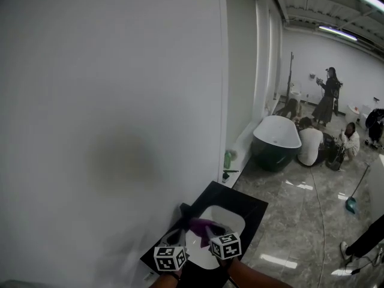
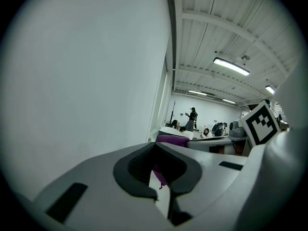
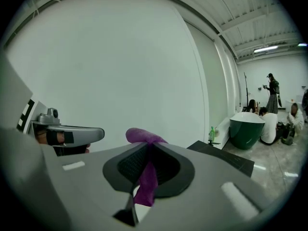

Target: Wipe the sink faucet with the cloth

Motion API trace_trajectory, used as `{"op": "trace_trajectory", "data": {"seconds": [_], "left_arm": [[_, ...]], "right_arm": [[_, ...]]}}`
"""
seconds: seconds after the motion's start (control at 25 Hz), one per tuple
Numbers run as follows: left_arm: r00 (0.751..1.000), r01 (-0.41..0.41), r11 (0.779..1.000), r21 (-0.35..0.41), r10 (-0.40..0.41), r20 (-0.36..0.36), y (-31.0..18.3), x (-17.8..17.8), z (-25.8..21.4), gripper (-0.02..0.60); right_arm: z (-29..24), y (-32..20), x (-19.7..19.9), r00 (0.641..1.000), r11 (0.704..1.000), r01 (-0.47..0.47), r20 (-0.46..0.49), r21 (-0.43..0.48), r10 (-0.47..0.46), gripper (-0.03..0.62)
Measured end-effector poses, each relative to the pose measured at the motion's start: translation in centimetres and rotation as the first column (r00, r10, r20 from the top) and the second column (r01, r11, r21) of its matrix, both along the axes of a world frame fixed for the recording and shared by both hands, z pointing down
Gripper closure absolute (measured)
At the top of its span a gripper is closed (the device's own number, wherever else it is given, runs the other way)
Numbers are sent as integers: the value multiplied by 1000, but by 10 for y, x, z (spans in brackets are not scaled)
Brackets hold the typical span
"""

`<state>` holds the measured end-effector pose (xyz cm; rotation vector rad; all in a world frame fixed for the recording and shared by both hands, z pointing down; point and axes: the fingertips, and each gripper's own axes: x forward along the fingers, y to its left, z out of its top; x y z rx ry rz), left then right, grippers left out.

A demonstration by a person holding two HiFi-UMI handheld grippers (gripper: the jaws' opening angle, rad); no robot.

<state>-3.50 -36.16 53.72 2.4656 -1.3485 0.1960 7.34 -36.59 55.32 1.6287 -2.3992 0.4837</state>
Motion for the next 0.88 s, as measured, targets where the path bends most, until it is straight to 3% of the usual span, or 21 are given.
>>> {"op": "trace_trajectory", "data": {"seconds": [0.88], "left_arm": [[999, 1, 999, -35, -2, -42, 14, 6, -7, 577]], "right_arm": [[-6, 4, -4, 1000, 1000, 7, -14, -2, -7, 565]]}}
